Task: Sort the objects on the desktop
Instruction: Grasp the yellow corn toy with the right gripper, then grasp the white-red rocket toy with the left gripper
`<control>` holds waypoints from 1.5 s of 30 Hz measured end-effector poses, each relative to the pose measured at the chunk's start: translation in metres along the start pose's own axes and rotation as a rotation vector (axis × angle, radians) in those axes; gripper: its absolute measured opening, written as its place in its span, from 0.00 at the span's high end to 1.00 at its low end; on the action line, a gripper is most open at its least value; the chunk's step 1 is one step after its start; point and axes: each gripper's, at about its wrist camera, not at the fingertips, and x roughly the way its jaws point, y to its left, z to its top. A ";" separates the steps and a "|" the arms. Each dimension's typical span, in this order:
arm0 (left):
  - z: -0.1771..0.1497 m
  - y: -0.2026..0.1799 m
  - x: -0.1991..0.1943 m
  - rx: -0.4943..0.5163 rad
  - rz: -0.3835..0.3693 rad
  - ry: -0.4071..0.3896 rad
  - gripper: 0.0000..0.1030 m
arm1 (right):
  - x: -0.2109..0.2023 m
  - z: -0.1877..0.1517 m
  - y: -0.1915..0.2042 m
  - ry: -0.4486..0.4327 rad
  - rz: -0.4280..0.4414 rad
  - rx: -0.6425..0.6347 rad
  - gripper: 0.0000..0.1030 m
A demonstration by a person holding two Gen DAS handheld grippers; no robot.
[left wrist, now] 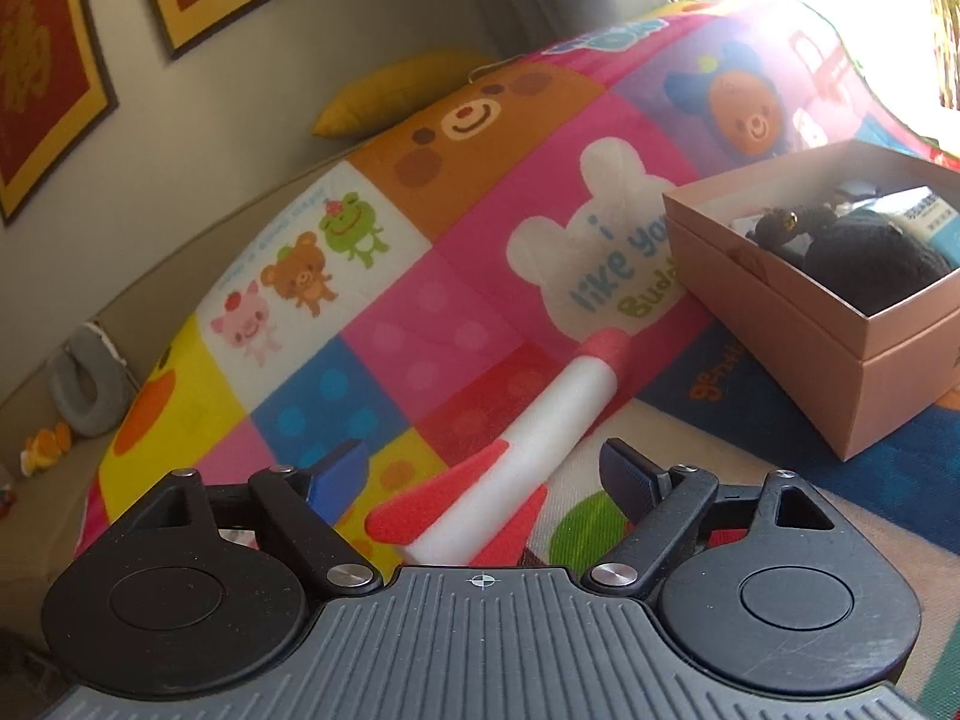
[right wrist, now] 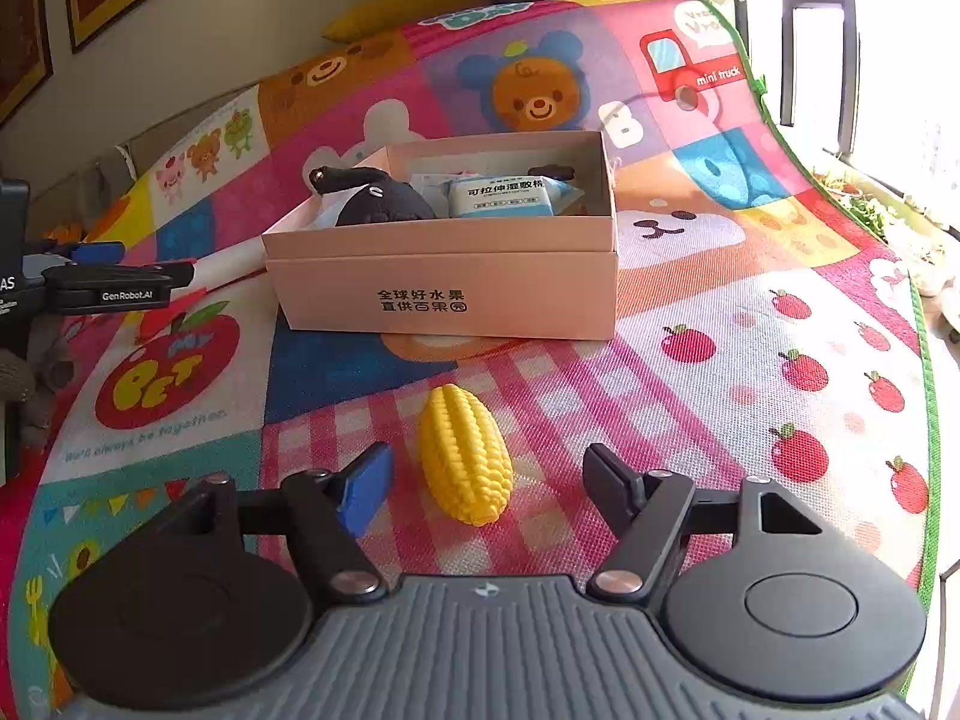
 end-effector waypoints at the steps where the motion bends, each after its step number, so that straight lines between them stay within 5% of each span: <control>1: 0.000 -0.002 0.007 0.006 -0.008 0.019 0.18 | 0.000 0.000 -0.001 -0.003 0.003 0.007 0.25; 5: -0.003 -0.002 0.022 -0.019 -0.026 0.075 0.51 | 0.001 0.001 -0.004 0.001 0.013 0.025 0.21; 15: -0.023 -0.002 -0.068 -0.039 -0.147 0.046 0.70 | -0.001 0.002 -0.015 -0.024 0.023 0.114 0.09; 17: -0.029 -0.004 -0.089 -0.081 -0.191 0.056 0.81 | -0.002 0.001 -0.016 -0.031 0.013 0.127 0.05; 24: -0.044 -0.014 -0.149 -0.231 -0.394 0.020 0.69 | -0.006 0.000 -0.011 -0.049 -0.009 0.102 0.02; 26: -0.044 -0.015 -0.155 -0.245 -0.359 -0.003 0.45 | -0.007 -0.001 -0.010 -0.051 -0.016 0.098 0.01; 30: -0.049 -0.019 -0.144 -0.253 -0.251 0.039 0.21 | -0.007 -0.001 -0.010 -0.051 -0.023 0.096 0.00; 34: -0.055 -0.021 -0.124 -0.281 -0.227 0.083 0.22 | -0.006 0.000 -0.011 -0.046 -0.026 0.102 0.00; 36: -0.056 -0.023 -0.116 -0.288 -0.231 0.087 0.37 | -0.005 0.000 -0.012 -0.042 -0.027 0.104 0.00; 39: -0.054 -0.028 -0.116 -0.291 -0.250 0.066 0.46 | -0.005 0.000 -0.011 -0.035 -0.026 0.105 0.00; 40: -0.053 -0.031 -0.119 -0.287 -0.268 0.060 0.55 | -0.004 0.000 -0.011 -0.032 -0.026 0.105 0.00; 45: -0.055 -0.051 -0.141 -0.256 -0.427 0.047 0.56 | -0.002 0.000 -0.011 -0.013 -0.022 0.103 0.00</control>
